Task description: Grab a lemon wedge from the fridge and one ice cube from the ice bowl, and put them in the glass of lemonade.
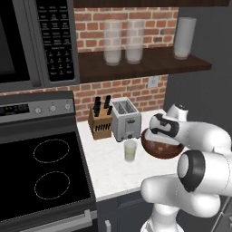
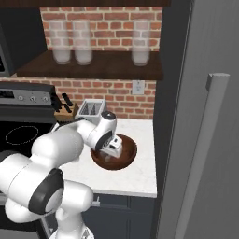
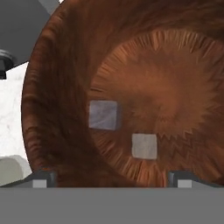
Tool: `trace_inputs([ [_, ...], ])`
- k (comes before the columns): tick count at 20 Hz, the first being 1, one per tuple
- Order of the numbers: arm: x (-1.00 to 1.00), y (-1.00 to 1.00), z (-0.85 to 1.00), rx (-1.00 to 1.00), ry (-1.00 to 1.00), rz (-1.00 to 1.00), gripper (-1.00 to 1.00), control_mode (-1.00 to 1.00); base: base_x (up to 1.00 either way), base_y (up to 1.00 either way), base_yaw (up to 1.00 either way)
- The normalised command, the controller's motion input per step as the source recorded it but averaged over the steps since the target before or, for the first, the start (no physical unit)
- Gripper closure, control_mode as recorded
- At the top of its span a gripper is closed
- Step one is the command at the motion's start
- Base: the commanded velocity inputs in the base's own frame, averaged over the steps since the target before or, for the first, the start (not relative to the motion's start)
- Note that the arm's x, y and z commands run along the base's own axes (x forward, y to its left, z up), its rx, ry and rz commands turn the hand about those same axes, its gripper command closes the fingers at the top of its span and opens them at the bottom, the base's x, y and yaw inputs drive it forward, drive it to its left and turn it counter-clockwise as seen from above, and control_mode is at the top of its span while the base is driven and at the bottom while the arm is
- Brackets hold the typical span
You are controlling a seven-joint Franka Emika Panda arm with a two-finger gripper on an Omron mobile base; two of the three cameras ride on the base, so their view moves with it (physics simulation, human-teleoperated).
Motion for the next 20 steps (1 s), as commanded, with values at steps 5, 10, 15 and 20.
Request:
trace_inputs([
  [5, 0.04, 0.0, -0.24, -0.01, 0.0, 0.0, -1.0, -1.0, 0.0, 0.0, 0.0],
  [10, 0.09, 0.0, -0.21, -0.01, 0.0, 0.0, -1.0, -1.0, 0.0, 0.0, 0.0],
  [15, 0.22, 0.0, -0.13, 0.0, 0.0, 0.0, -1.0, -1.0, 0.0, 0.0, 0.0],
  [20, 0.29, 0.0, -0.08, 0.0, 0.0, 0.0, -1.0, -1.0, 0.0, 0.0, 0.0],
])
